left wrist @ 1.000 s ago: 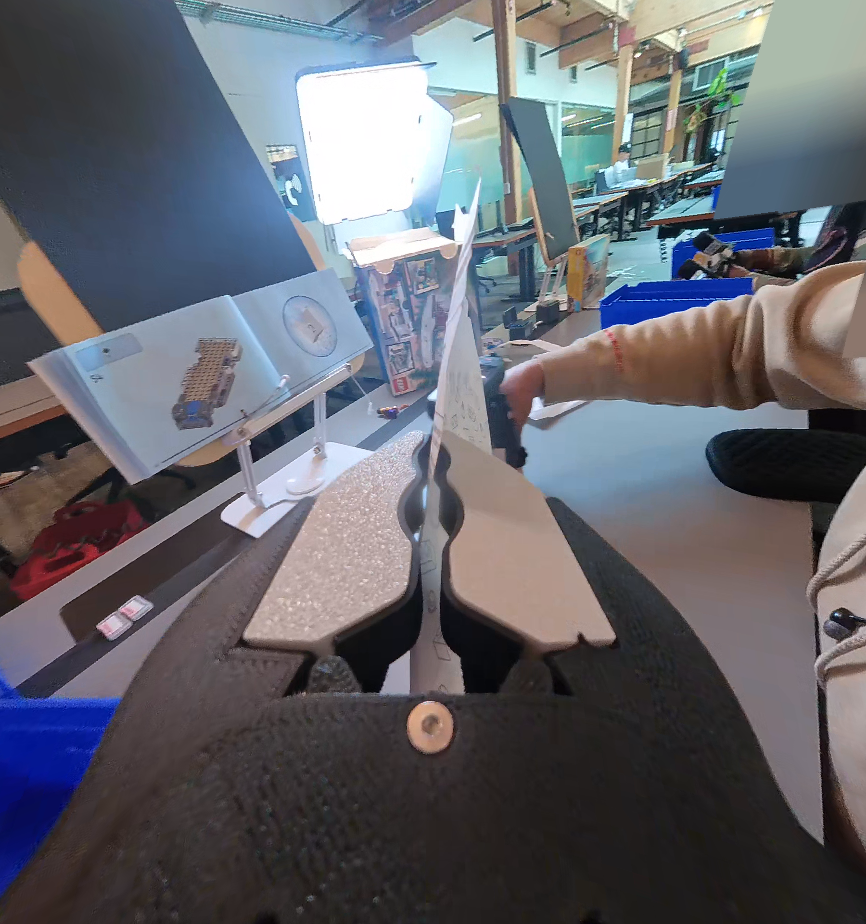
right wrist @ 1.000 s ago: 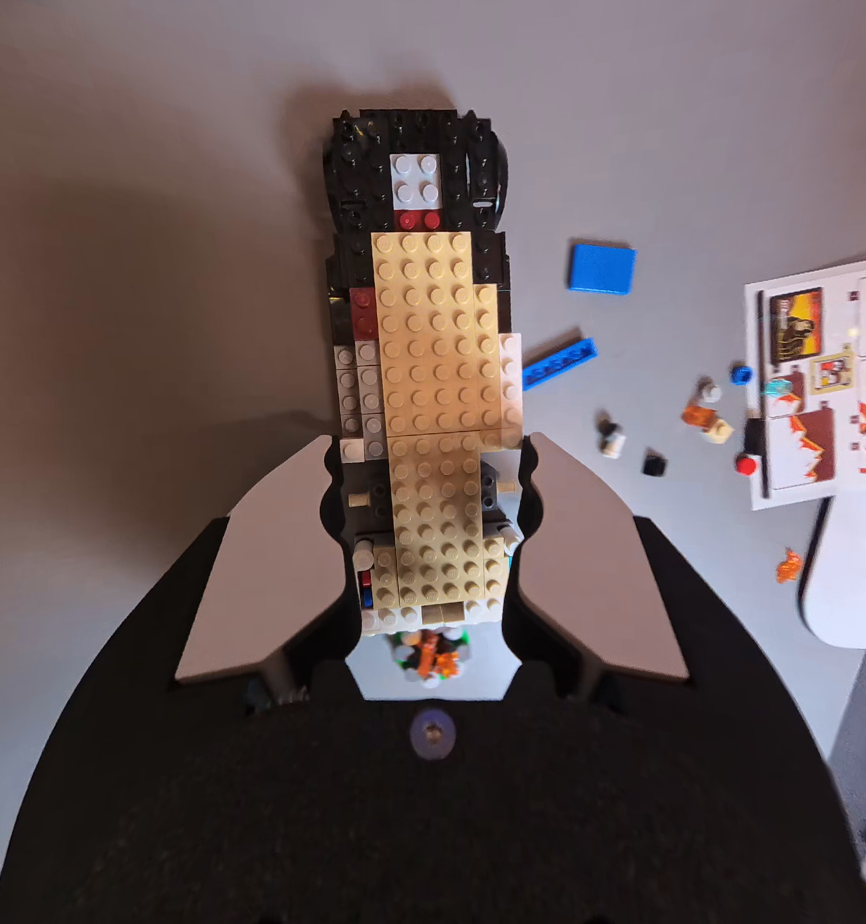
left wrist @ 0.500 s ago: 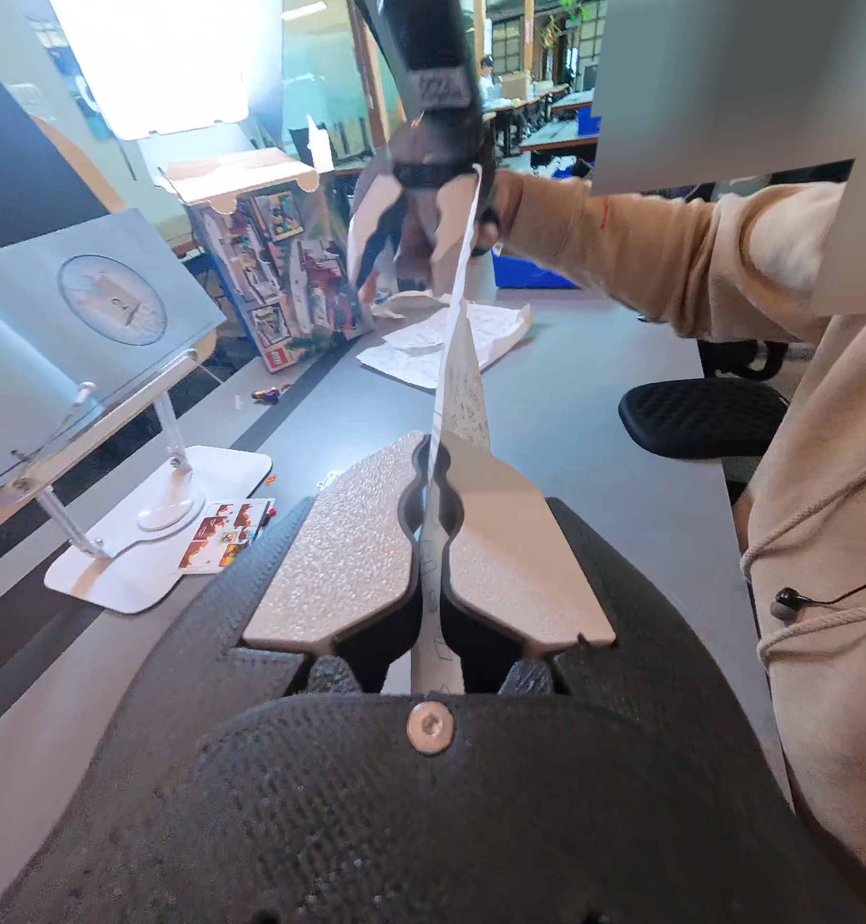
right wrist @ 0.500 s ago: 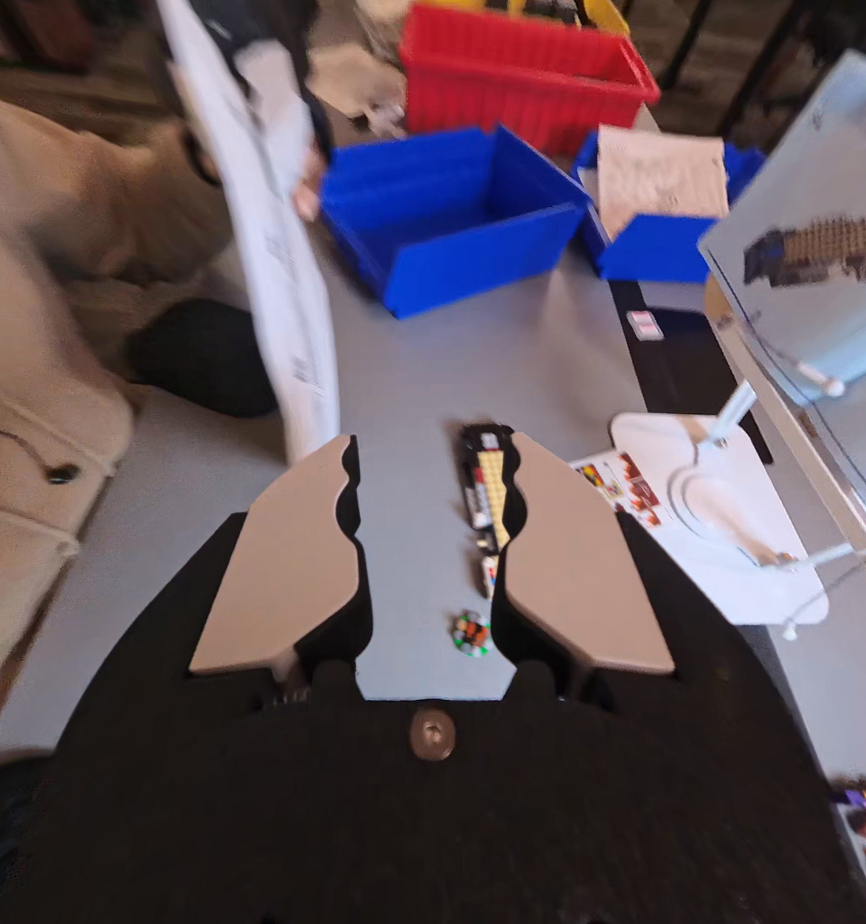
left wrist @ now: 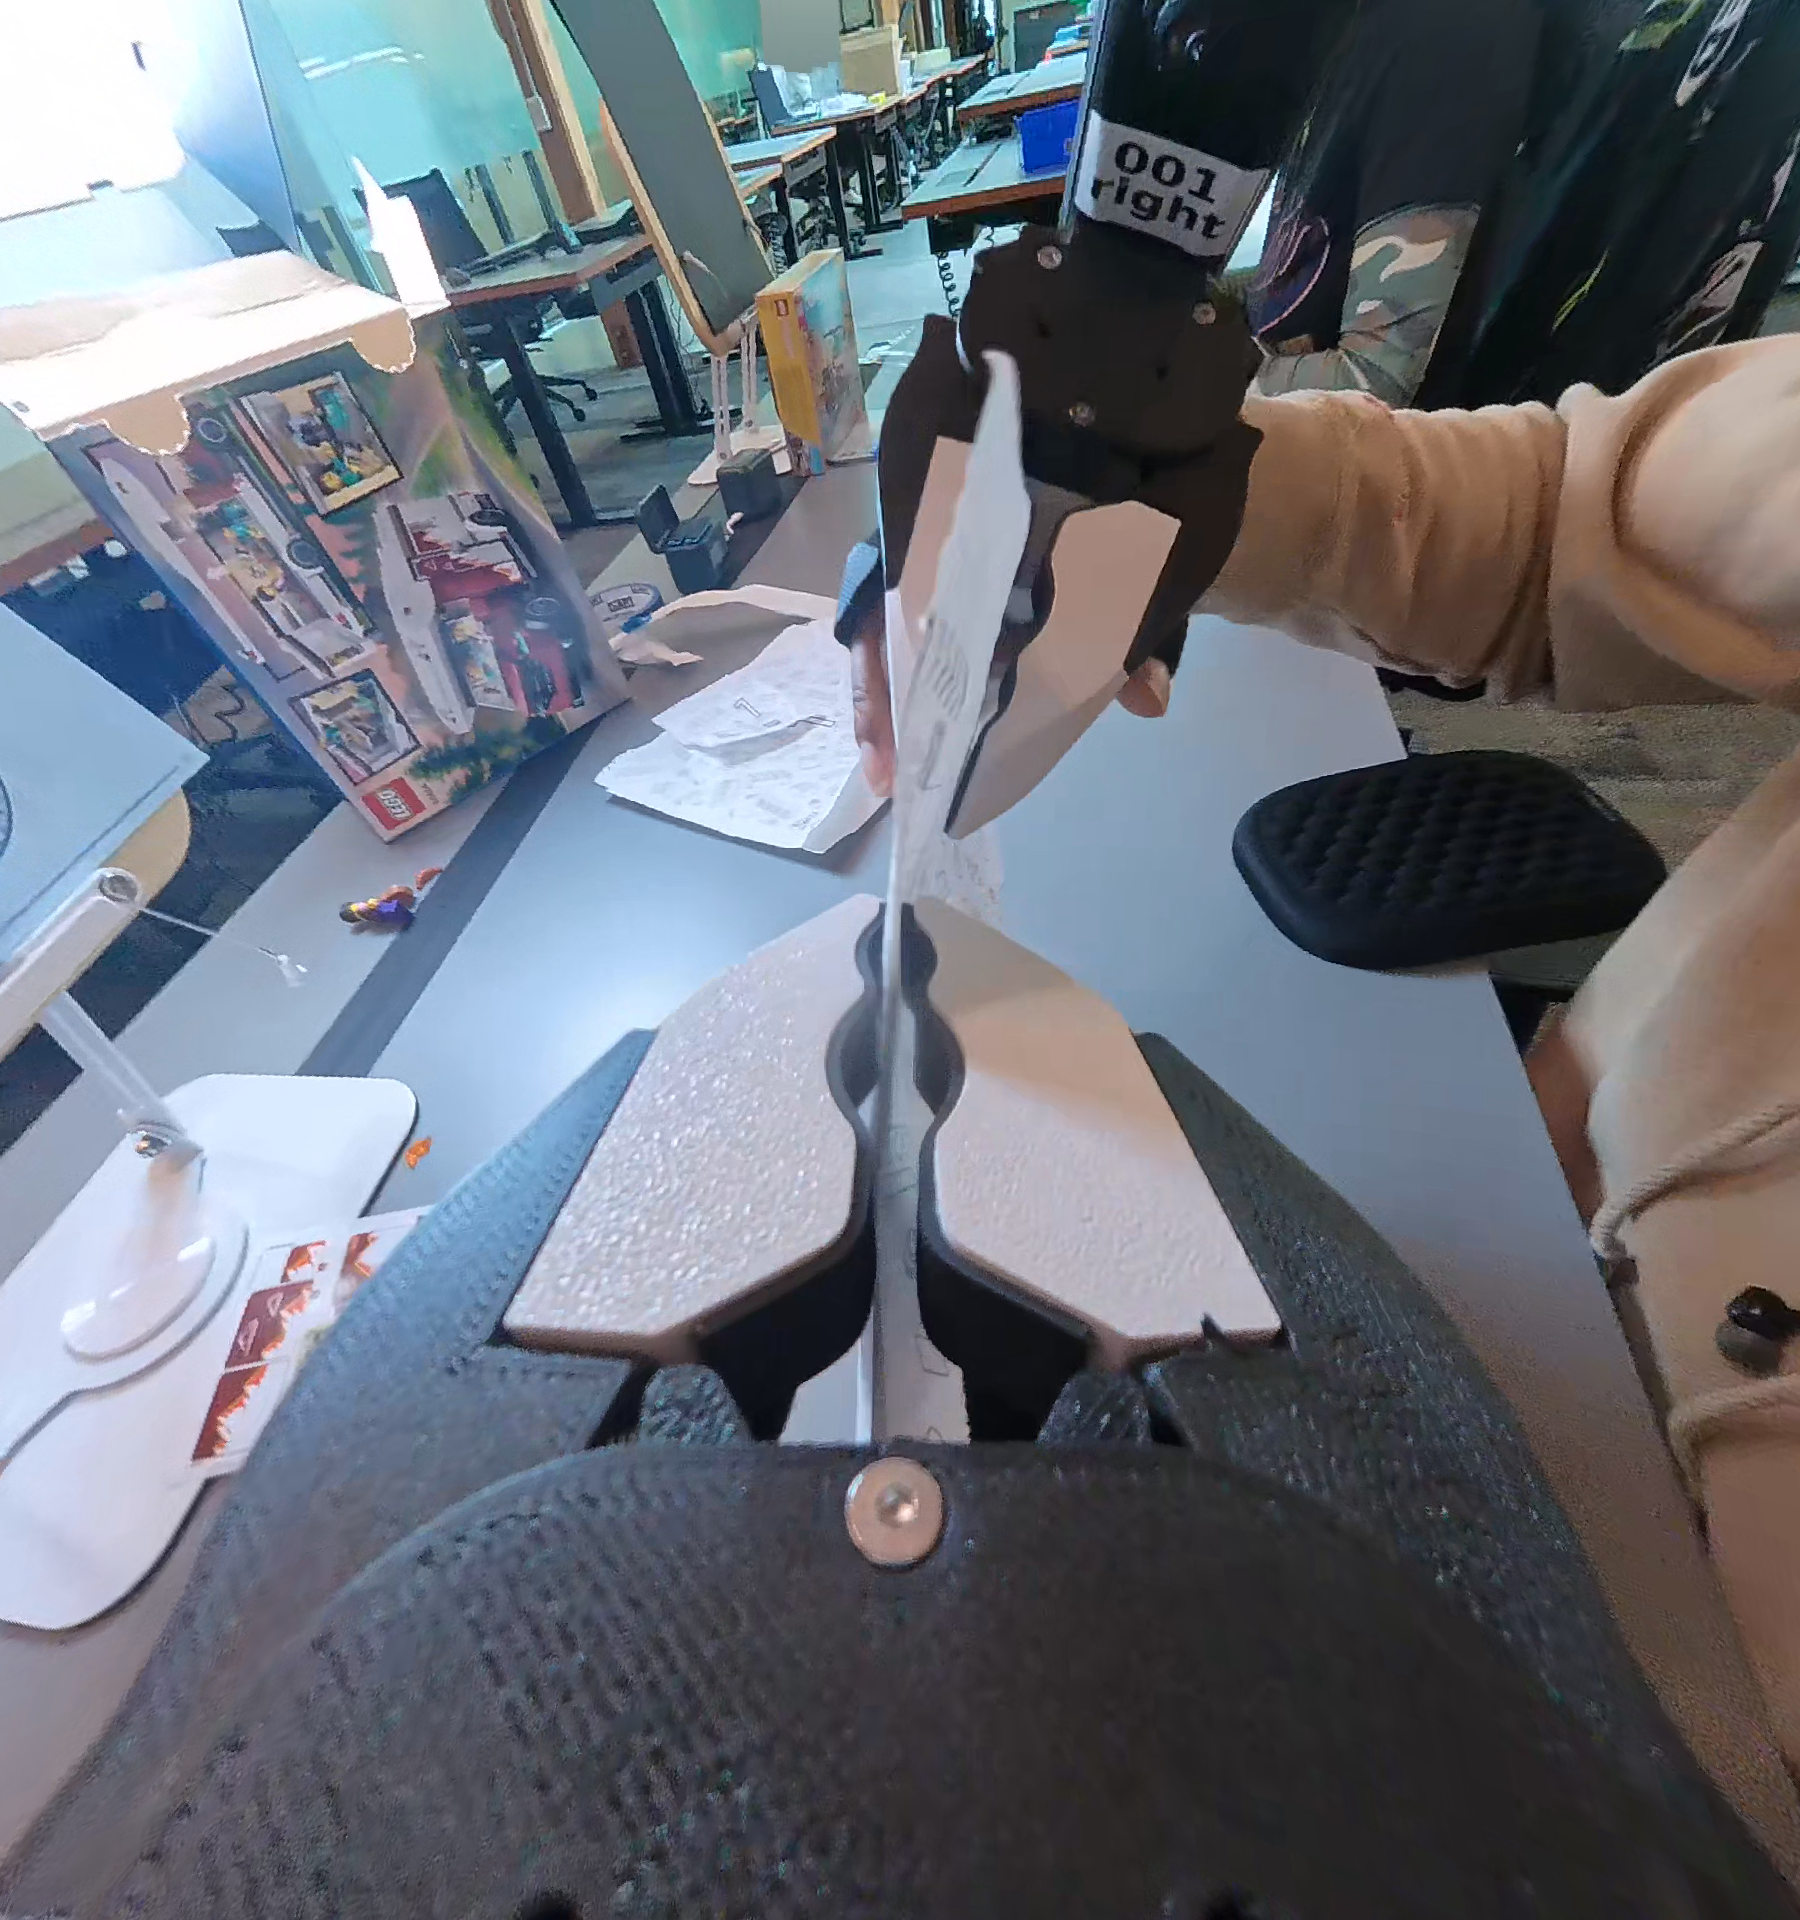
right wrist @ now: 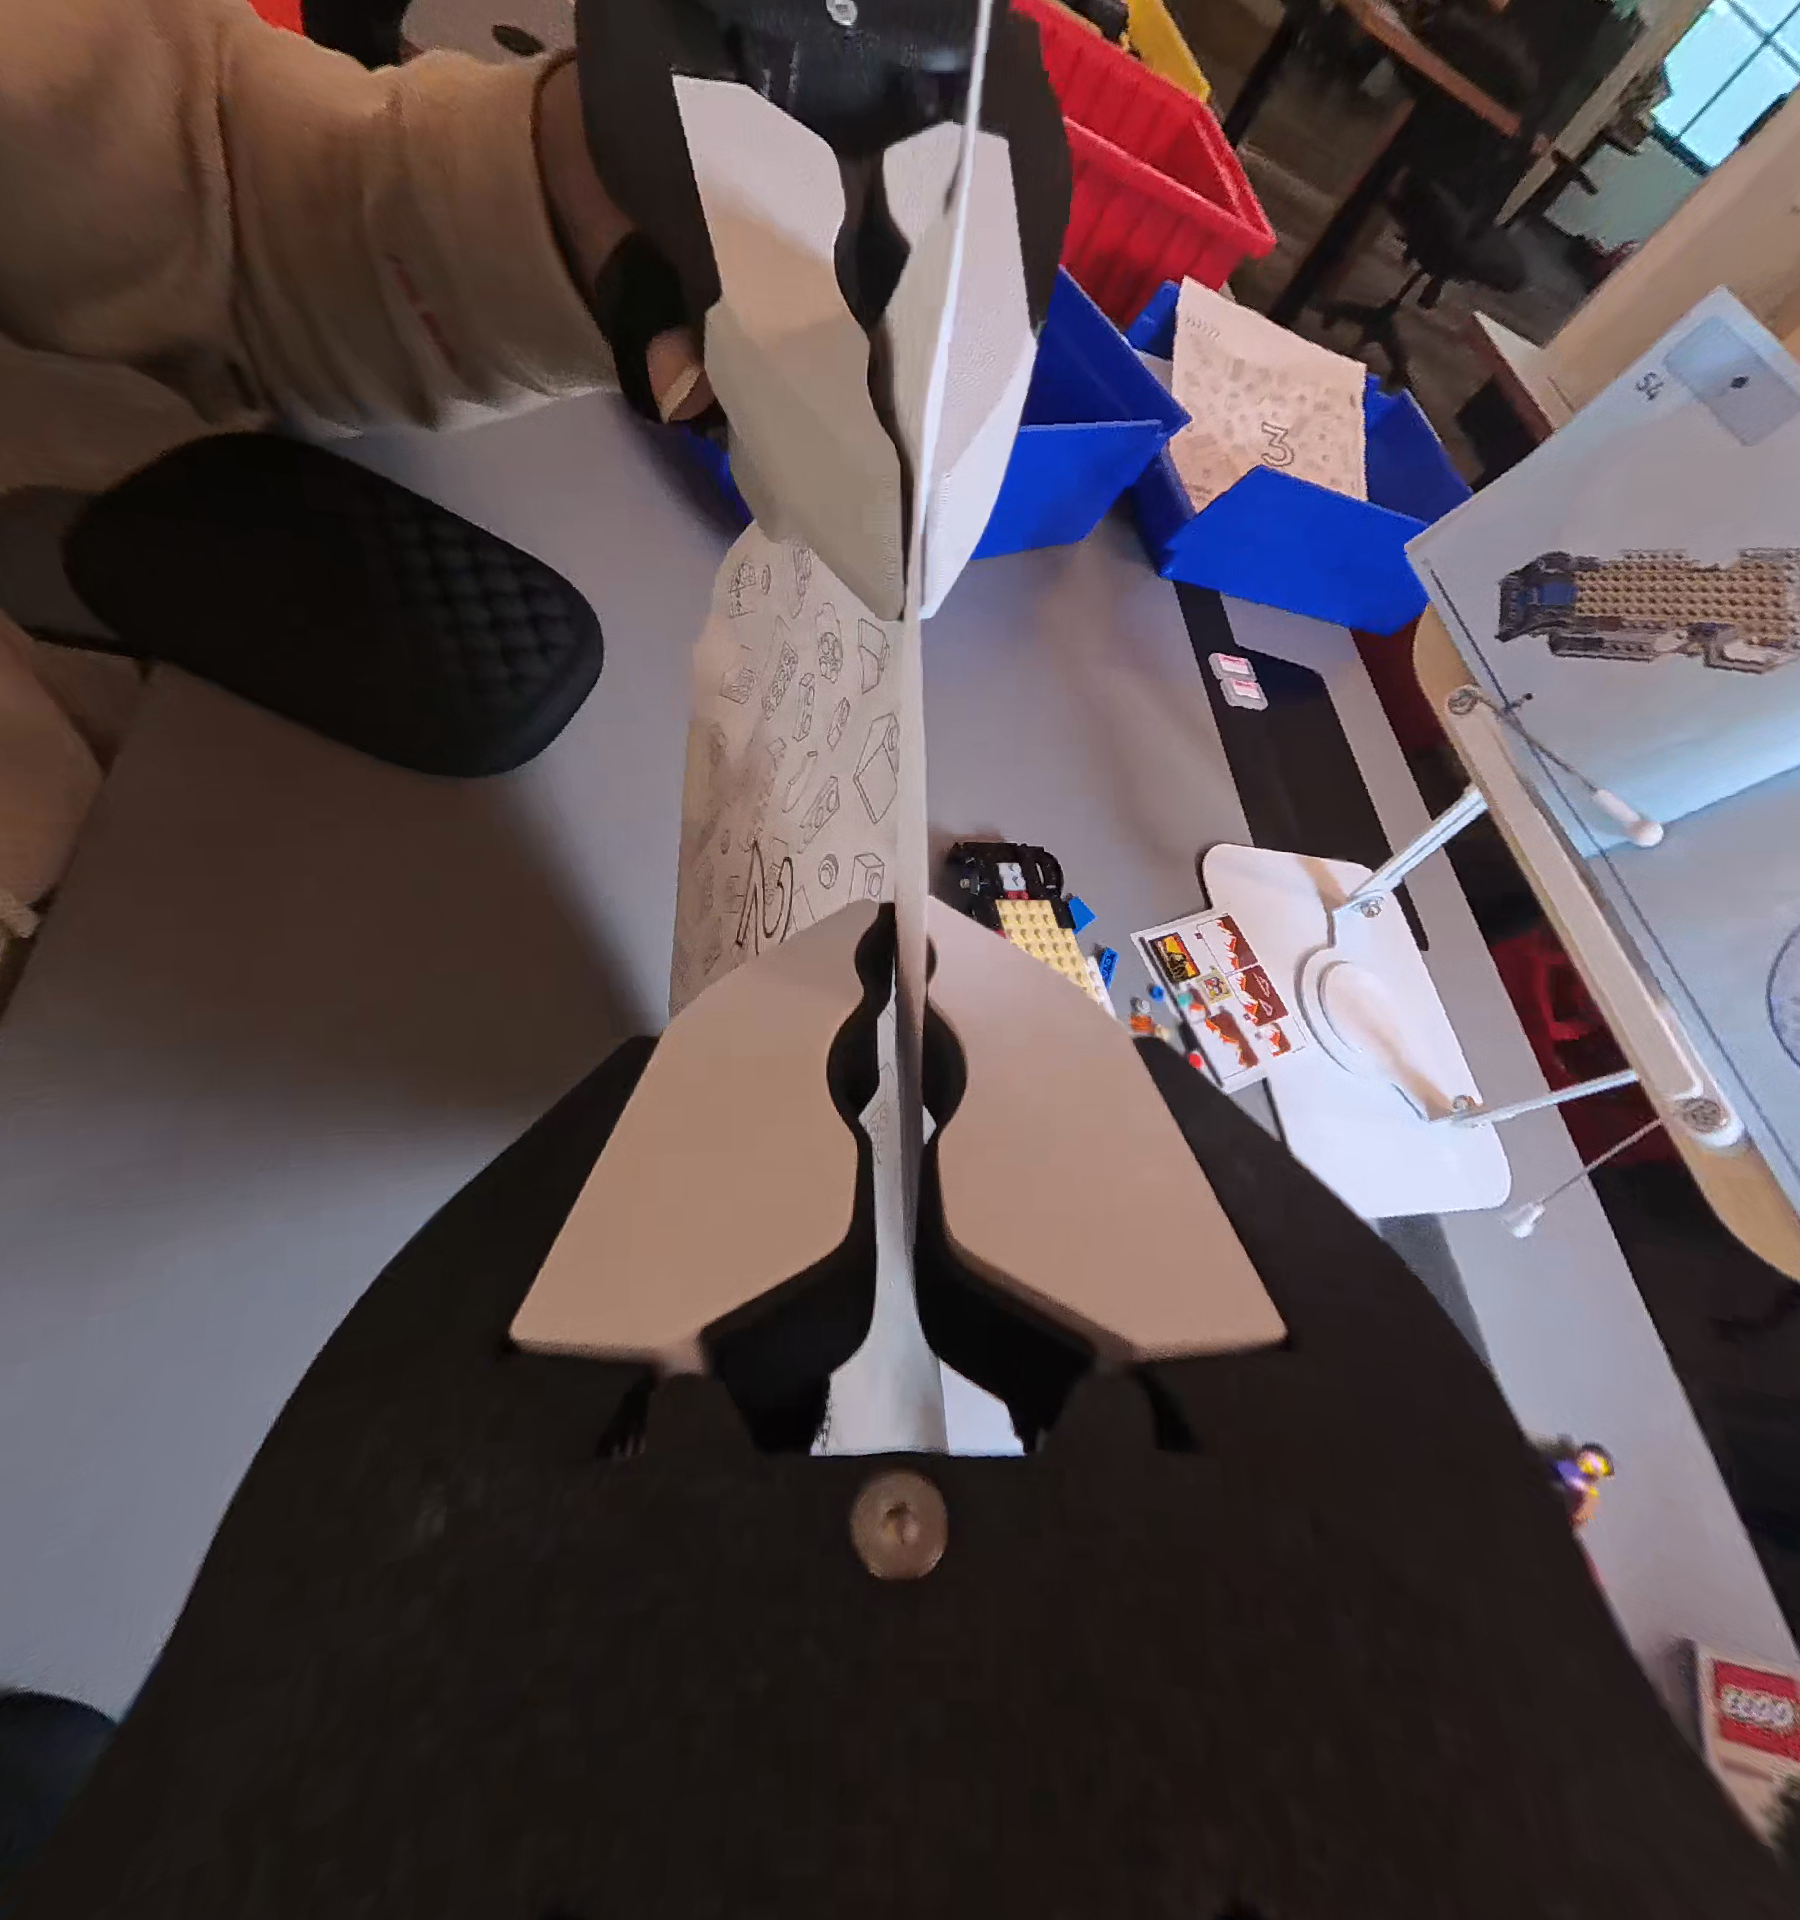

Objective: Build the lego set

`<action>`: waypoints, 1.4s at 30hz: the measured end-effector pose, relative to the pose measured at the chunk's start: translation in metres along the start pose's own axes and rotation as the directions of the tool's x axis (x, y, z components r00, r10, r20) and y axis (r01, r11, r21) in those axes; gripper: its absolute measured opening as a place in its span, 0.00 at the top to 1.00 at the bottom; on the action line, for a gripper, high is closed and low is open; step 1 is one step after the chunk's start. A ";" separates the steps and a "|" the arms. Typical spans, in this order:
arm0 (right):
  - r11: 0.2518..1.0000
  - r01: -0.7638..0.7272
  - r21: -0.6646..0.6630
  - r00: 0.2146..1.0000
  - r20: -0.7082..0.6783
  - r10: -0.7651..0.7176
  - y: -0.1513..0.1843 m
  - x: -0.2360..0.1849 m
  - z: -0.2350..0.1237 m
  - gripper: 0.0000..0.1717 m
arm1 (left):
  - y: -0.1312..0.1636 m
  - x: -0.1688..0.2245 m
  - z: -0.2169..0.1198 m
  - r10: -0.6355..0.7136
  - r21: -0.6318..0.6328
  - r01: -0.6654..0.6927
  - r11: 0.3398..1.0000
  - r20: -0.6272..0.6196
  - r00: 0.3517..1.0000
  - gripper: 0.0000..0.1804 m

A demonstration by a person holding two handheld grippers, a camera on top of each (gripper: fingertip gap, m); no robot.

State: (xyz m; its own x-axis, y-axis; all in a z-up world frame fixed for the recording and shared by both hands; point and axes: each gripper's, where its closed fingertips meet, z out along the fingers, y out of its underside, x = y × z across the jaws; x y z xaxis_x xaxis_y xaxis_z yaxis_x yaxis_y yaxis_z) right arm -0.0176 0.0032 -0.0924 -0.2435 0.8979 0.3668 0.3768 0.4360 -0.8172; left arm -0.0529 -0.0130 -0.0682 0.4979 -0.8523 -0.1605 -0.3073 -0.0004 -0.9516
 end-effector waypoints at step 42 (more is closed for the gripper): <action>0.959 0.193 -0.206 0.978 -0.034 -0.204 -0.047 0.030 -0.033 1.00 | -0.040 -0.002 0.053 0.173 -0.163 -0.184 0.969 -0.080 0.982 0.95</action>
State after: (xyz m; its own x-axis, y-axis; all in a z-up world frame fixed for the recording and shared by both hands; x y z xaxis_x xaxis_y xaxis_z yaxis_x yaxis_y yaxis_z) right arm -0.0129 0.0113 -0.0284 -0.2853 0.7914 0.5406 0.4984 0.6043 -0.6217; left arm 0.0010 0.0167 -0.0437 0.3708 -0.8785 -0.3014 -0.5216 0.0715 -0.8502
